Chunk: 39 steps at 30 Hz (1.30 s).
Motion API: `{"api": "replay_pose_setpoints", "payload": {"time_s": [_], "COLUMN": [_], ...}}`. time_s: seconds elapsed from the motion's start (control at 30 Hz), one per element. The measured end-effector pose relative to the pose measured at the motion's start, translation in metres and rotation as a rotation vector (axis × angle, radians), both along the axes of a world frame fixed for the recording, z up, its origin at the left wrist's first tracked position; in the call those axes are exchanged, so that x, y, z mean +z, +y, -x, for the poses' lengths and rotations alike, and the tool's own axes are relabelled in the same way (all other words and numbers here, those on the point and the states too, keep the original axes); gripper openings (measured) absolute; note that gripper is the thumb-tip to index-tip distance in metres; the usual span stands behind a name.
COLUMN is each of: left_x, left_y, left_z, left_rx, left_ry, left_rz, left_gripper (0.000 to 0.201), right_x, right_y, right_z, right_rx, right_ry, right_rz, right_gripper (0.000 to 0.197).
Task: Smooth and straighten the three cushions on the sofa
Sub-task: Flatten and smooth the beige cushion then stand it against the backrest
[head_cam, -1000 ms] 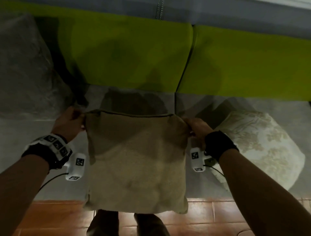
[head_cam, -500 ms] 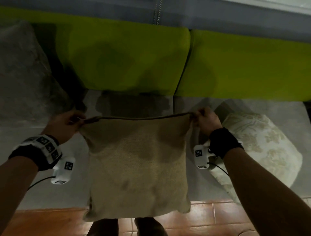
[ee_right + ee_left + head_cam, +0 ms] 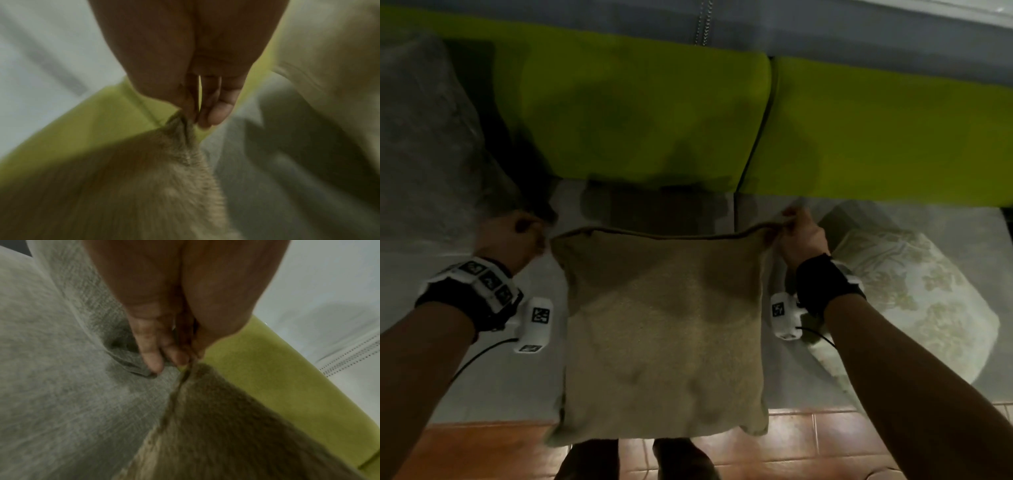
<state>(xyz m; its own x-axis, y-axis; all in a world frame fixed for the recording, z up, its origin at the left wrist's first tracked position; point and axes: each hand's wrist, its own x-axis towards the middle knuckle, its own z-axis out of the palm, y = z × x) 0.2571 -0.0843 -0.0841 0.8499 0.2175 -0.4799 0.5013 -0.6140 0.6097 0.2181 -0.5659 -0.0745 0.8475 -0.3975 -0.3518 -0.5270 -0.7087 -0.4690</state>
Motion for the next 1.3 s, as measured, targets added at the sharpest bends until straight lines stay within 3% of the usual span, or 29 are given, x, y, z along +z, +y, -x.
{"api": "replay_pose_setpoints", "payload": {"time_s": [0.13, 0.2, 0.27, 0.33, 0.37, 0.47, 0.6, 0.8, 0.87, 0.93, 1.0, 1.07, 1.13, 1.3], "left_x": [0.026, 0.039, 0.032, 0.011, -0.001, -0.036, -0.059, -0.047, -0.033, -0.020, -0.017, -0.024, -0.032, -0.040], "left_y": [-0.024, -0.051, -0.080, -0.102, -0.110, -0.115, -0.120, -0.111, -0.096, -0.074, -0.049, -0.029, -0.019, -0.011], "left_z": [0.004, 0.021, 0.050, 0.076, 0.087, 0.101, 0.077, 0.021, 0.005, -0.015, -0.035, -0.048, -0.050, -0.033], "left_rx": [-0.115, -0.302, -0.586, -0.861, -0.911, -0.867, -0.886, -0.798, -0.693, -0.556, -0.443, -0.413, -0.414, -0.570], "left_ry": [-0.256, -0.339, -0.305, -0.222, -0.133, 0.023, 0.140, 0.236, 0.172, -0.016, -0.086, -0.028, 0.069, 0.238], "left_rz": [-0.234, -0.189, -0.190, -0.293, -0.349, -0.412, -0.376, -0.061, -0.011, -0.128, -0.256, -0.285, -0.168, -0.063], "left_gripper": [0.034, 0.047, 0.058, 0.074, 0.079, 0.085, 0.083, 0.080, 0.070, 0.050, 0.032, 0.028, 0.024, 0.017], "right_x": [0.019, 0.013, -0.001, -0.026, -0.037, -0.068, -0.092, -0.087, -0.072, -0.050, -0.026, -0.006, 0.005, -0.004], "right_y": [0.027, 0.041, 0.055, 0.061, 0.062, 0.066, 0.064, 0.055, 0.055, 0.056, 0.060, 0.073, 0.089, 0.112], "right_z": [0.025, 0.043, 0.057, 0.064, 0.067, 0.075, 0.063, 0.037, 0.036, 0.040, 0.048, 0.052, 0.054, 0.059], "right_rx": [0.697, 0.901, 1.004, 0.963, 0.908, 0.799, 0.683, 0.529, 0.524, 0.557, 0.622, 0.725, 0.804, 0.774], "right_ry": [-0.220, -0.215, -0.108, 0.059, 0.132, 0.232, 0.311, 0.481, 0.479, 0.463, 0.385, 0.206, 0.077, 0.168], "right_rz": [0.283, 0.297, 0.161, 0.013, -0.022, -0.029, -0.040, -0.059, 0.004, 0.113, 0.187, 0.224, 0.197, 0.130], "right_gripper": [0.048, 0.053, 0.061, 0.068, 0.069, 0.072, 0.082, 0.103, 0.110, 0.114, 0.106, 0.089, 0.077, 0.072]}}
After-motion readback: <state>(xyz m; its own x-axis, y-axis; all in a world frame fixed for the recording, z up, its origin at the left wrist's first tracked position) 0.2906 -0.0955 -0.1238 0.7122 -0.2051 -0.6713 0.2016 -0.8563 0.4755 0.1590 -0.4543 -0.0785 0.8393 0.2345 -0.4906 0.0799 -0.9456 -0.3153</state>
